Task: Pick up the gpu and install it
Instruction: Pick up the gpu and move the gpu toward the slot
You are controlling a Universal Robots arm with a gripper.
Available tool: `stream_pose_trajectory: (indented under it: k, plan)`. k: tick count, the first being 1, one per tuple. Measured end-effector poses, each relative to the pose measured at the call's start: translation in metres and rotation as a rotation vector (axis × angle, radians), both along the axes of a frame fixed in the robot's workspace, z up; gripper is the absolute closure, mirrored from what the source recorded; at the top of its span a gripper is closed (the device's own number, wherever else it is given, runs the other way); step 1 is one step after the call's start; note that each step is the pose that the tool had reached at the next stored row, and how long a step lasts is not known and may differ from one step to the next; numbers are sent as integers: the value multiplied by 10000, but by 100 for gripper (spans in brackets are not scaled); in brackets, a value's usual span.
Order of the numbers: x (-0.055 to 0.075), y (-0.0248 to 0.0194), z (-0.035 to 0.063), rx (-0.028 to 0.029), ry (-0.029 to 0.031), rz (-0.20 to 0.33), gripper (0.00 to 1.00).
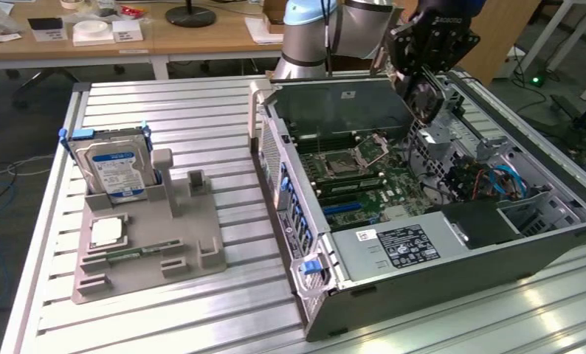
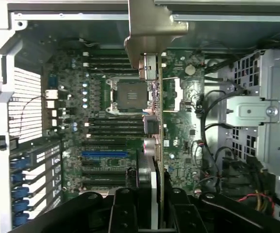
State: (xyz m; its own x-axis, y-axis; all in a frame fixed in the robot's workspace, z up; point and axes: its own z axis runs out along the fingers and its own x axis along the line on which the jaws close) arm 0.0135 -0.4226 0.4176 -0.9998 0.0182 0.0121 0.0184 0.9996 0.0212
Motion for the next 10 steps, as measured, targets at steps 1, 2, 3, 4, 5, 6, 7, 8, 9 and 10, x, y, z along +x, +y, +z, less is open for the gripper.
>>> stream_pose_trajectory:
  k: [1,2,3,4,5,6,7,8,9,10]
  plan:
    - [34,0,0,2,0,-1,72]
    - [57,0,1,2,0,0,72]
    - [60,0,0,3,0,2,72]
    - [60,0,0,2,0,1,72]
    - [60,0,0,2,0,0,72]
    - [60,0,1,2,0,0,72]
    - [60,0,0,2,0,0,72]
    - [60,0,1,2,0,0,72]
    - [60,0,0,3,0,0,72]
    - [60,0,0,2,0,0,72]
